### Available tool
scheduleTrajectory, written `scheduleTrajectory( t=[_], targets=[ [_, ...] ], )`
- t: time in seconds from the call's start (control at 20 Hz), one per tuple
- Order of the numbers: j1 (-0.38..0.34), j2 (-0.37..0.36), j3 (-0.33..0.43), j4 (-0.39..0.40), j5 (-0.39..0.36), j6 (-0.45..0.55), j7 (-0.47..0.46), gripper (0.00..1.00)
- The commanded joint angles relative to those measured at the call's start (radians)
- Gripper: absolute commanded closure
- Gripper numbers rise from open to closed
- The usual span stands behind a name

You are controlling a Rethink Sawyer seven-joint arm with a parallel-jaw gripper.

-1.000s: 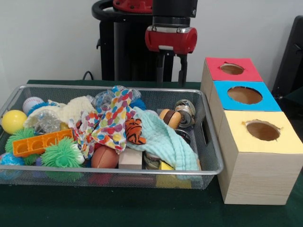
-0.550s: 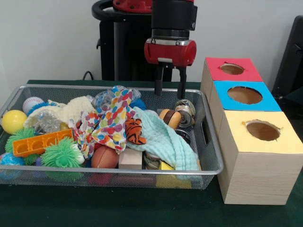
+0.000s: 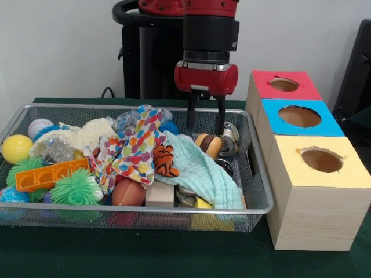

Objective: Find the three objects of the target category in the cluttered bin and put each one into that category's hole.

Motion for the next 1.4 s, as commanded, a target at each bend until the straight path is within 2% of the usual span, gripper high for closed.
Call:
scheduleTrajectory(
  t=[0.05, 0.35, 0.8, 1.4],
  targets=[
    [-0.013, 0.054, 0.002, -0.093, -0.069, -0.048, 0.065, 0.0],
    [-0.085, 0.034, 0.031, -0.114, -0.132, 0.031, 0.011, 0.0],
    [-0.147, 0.041, 0.061, -0.121, -0.204, 0.031, 0.022, 0.0],
    [-0.13, 0.058, 0.051, -0.113, -0.219, -0.017, 0.078, 0.0]
  ],
)
